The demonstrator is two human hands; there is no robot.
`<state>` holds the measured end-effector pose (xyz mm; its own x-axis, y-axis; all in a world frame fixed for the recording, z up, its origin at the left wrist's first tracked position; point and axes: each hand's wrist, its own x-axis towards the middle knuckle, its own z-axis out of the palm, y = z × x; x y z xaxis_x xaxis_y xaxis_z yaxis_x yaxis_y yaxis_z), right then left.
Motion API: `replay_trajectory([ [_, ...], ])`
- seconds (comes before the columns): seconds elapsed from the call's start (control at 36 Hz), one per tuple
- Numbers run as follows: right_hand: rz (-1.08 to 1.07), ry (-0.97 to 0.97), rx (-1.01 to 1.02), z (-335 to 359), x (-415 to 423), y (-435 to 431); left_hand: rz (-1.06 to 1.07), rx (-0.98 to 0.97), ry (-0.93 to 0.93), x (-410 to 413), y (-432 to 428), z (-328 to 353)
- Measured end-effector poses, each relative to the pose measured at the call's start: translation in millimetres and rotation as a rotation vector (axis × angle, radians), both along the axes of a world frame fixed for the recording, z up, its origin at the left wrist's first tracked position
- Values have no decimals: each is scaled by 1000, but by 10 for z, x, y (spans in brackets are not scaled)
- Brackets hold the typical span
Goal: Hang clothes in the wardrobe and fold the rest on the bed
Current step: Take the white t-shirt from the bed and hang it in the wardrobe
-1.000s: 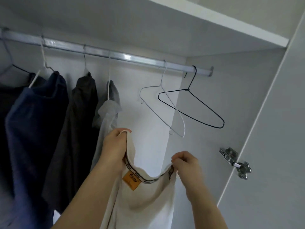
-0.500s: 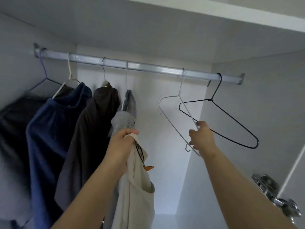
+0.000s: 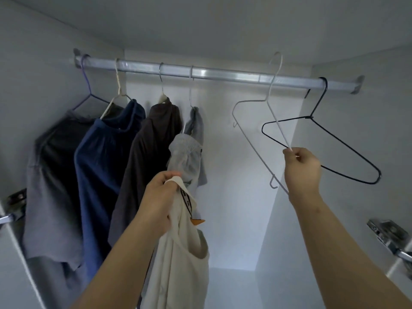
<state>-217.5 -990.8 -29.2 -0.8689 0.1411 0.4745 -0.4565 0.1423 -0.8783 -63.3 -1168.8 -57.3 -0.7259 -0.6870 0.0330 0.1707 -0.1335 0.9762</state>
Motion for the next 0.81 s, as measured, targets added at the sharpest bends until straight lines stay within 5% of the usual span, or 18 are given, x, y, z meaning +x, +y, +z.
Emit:
replay_trajectory([
  [0.36,-83,-253,-148,-1095,847,486,-137,103,-176,104,54,-618],
  [0.81,46,-375,129,-1808,1257,986,-435,-45,-318,-165,296,-842],
])
